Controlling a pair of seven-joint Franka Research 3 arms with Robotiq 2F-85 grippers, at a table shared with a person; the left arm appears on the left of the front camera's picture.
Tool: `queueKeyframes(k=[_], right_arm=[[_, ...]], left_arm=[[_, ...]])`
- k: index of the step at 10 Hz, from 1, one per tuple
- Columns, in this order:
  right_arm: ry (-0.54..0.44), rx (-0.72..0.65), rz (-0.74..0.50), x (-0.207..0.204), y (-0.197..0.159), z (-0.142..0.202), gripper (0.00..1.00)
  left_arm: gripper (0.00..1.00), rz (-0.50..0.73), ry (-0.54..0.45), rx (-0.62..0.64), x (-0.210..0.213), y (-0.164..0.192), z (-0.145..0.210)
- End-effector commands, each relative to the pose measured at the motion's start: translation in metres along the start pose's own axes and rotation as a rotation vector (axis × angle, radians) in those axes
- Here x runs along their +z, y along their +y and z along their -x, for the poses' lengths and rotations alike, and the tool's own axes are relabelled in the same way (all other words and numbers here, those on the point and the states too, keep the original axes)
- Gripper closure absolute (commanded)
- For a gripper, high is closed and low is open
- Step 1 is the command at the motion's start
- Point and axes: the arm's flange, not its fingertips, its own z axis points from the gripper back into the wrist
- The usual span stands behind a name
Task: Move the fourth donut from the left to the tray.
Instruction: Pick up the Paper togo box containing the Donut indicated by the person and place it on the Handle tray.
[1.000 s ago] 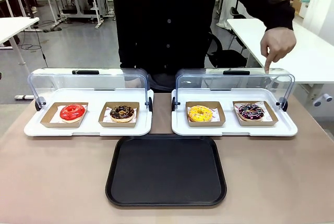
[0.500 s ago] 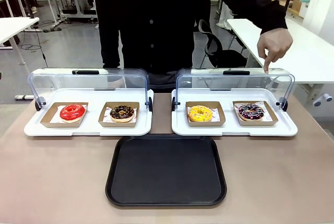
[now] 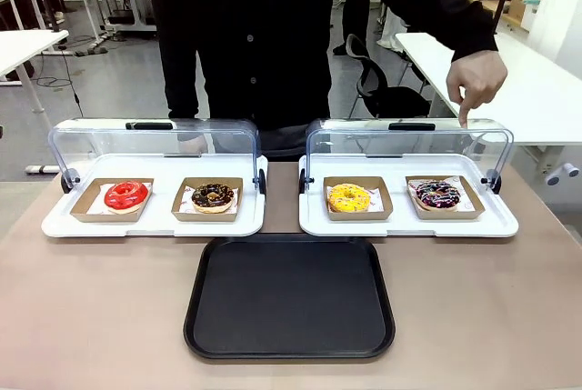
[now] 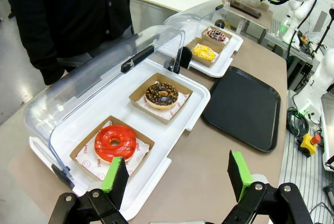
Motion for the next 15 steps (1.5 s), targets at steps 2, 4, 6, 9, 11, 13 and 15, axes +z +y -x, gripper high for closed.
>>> queueKeyframes(k=[2, 4, 6, 9, 11, 13, 15], right_arm=[[-0.032, 0.025, -0.003, -0.001, -0.003, -0.003, 0.00], [0.000, 0.000, 0.000, 0.000, 0.000, 0.000, 0.00], [0.096, 0.090, 0.024, -0.028, -0.005, -0.023, 0.00], [0.313, 0.260, -0.010, -0.079, -0.003, -0.041, 0.00], [0.448, 0.419, -0.055, -0.102, 0.021, -0.030, 0.00], [0.591, 0.620, -0.070, -0.122, 0.037, -0.019, 0.00], [0.695, 0.748, -0.079, -0.143, 0.048, -0.003, 0.00]], left_arm=[[0.00, 0.009, -0.010, -0.018, 0.001, -0.001, 0.000], [0.00, 0.009, -0.010, -0.018, 0.001, -0.001, 0.000], [0.00, 0.009, -0.010, -0.018, 0.001, -0.001, 0.000], [0.00, 0.009, -0.010, -0.018, 0.001, -0.001, 0.000], [0.00, 0.009, -0.010, -0.018, 0.001, -0.001, 0.000], [0.00, 0.009, -0.010, -0.018, 0.001, -0.001, 0.000], [0.00, 0.009, -0.010, -0.018, 0.001, -0.001, 0.000]])
